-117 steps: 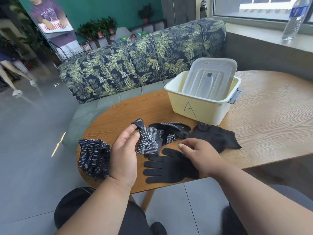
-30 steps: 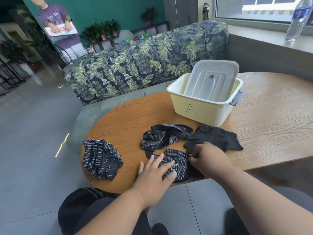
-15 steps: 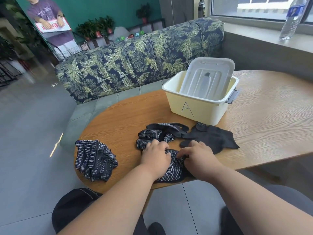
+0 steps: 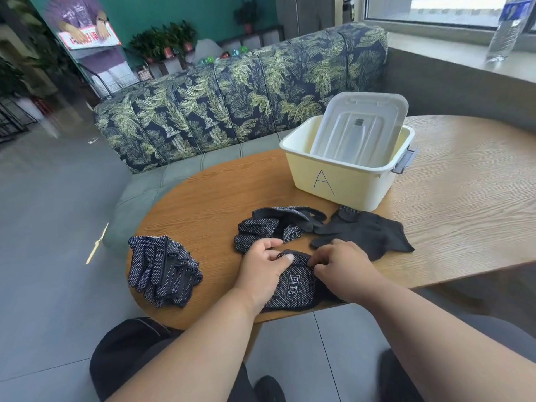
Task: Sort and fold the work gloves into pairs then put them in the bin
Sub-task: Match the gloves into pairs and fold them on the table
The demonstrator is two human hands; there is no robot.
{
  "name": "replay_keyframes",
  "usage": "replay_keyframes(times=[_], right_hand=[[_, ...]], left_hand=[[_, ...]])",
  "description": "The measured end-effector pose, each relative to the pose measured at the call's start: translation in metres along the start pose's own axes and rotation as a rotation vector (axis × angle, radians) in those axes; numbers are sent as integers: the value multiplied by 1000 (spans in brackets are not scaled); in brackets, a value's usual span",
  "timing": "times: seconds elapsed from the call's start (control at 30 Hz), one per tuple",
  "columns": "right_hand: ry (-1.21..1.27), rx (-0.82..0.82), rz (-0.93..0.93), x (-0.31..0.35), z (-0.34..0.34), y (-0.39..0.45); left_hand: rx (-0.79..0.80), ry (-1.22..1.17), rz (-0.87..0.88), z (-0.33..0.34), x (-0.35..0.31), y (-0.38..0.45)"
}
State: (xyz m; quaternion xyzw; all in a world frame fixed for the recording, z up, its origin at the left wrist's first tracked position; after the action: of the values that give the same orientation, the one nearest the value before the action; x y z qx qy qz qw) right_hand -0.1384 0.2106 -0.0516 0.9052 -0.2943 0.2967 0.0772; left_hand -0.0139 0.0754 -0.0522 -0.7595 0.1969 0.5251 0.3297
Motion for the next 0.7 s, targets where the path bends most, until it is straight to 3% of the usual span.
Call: replay_keyframes(times=[0.17,0.7], right_hand=[[14,-24,9,-5,1,3],[-13,-76,7,-8,2,5]], left_hand=[[97,44,46,8,4,-9],[125,369,140,20,9,-21]])
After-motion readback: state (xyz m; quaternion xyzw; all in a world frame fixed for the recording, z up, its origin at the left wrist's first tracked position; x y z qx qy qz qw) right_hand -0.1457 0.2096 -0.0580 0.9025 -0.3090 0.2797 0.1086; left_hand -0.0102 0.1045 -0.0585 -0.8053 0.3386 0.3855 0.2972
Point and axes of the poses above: each hand's wrist, its own y-axis towards the middle knuckle, its own z-axis out of the palm, x = y × z, the point moved 6 cm from there along y, towards the middle knuckle, and after that the axes turned 6 degrees about -z, right-handed, at the moved point
